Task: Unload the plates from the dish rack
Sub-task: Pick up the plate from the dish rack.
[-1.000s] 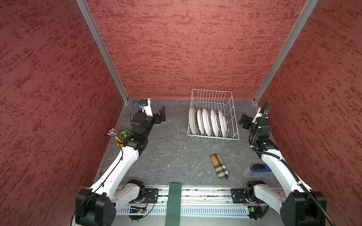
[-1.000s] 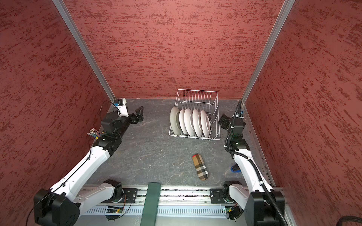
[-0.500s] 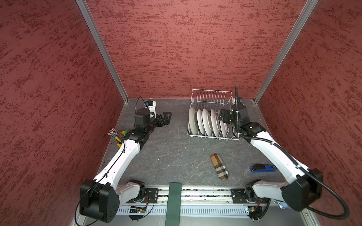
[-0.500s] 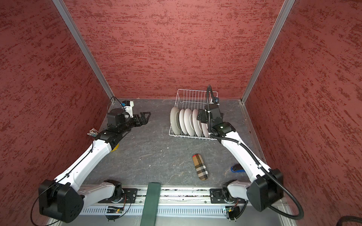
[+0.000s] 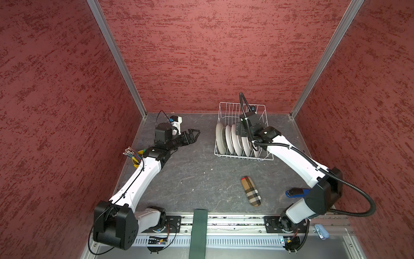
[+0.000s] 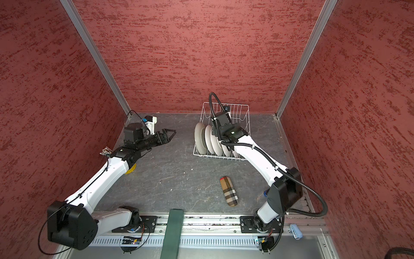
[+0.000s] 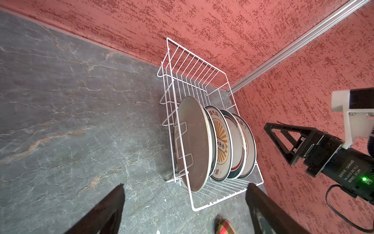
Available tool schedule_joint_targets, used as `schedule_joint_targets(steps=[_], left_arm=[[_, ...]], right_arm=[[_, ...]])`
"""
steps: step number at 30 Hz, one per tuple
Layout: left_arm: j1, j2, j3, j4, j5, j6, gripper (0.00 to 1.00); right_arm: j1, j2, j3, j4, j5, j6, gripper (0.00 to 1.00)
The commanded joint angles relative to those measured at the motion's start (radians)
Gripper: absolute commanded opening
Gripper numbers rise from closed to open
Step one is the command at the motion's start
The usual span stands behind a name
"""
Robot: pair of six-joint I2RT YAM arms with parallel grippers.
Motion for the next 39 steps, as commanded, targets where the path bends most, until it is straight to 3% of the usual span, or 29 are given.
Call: schedule_joint_targets(steps=[1,9,16,23,27,39], left_arm=[[0.035,-0.004,-0.030,0.057,0.026,-0.041,0.94],[0.176,0.053,-0.123,0.176,0.130,-0.116,0.94],[0.217,0.111,-0.164,0.233,0.175,-0.112,0.94],[0.226,0.160,-0.177,0.269,0.191,-0.120,0.94],[0.237,0.163,-0.190,0.281,0.194,-0.122,0.94],[0.251,0.157,-0.214,0.299,0.204,-0.132,0.93]], right_arm=[[0.067,0.084,0.105,-0.148,0.164,0.036,0.97],[0.234,0.376,0.503,-0.431,0.361,0.093,0.88],[0.316,0.616,0.893,-0.676,0.391,0.143,0.79],[0.347,0.665,0.931,-0.679,0.395,0.176,0.68],[0.350,0.694,0.952,-0.721,0.461,0.225,0.61],[0.352,0.736,0.941,-0.630,0.431,0.194,0.60]])
